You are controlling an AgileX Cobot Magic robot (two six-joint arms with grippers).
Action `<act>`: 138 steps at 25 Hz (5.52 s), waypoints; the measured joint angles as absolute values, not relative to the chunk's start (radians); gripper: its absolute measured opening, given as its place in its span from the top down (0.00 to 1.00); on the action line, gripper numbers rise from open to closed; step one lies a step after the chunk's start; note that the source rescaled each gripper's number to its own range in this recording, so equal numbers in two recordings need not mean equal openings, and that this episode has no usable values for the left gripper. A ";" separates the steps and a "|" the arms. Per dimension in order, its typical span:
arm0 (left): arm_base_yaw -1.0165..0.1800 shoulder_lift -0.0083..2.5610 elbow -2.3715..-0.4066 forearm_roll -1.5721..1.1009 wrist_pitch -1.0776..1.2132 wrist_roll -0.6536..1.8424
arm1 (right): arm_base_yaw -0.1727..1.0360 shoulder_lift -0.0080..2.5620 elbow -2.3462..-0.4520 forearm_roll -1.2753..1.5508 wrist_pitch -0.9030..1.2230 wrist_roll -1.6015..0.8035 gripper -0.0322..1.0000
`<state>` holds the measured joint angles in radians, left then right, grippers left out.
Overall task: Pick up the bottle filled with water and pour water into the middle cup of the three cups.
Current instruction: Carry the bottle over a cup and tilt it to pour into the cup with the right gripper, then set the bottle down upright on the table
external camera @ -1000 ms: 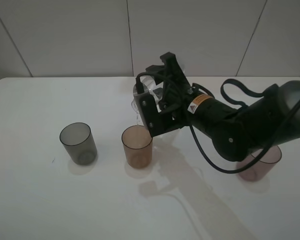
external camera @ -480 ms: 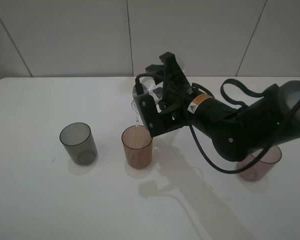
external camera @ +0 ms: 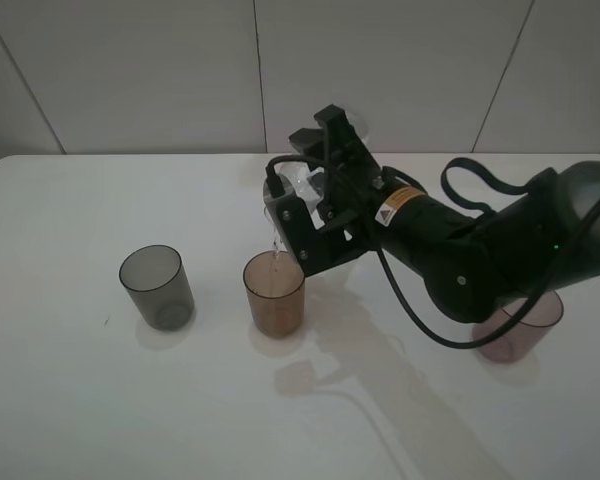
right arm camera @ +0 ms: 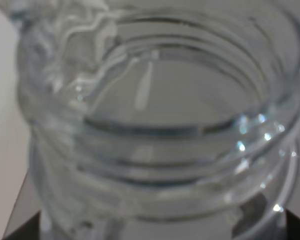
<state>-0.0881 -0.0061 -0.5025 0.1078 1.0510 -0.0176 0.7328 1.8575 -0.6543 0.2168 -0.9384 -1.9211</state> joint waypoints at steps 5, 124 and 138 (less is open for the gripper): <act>-0.088 -0.006 -0.503 0.108 1.051 -0.018 | 0.733 1.857 -0.654 0.216 -0.947 -1.935 0.94; -0.088 -0.006 -0.503 0.108 1.051 -0.018 | 0.820 1.755 -0.653 0.291 -0.934 -1.812 0.94; -0.088 -0.006 -0.503 0.108 1.051 -0.018 | 0.543 1.687 -0.823 -0.194 -0.387 -0.750 0.94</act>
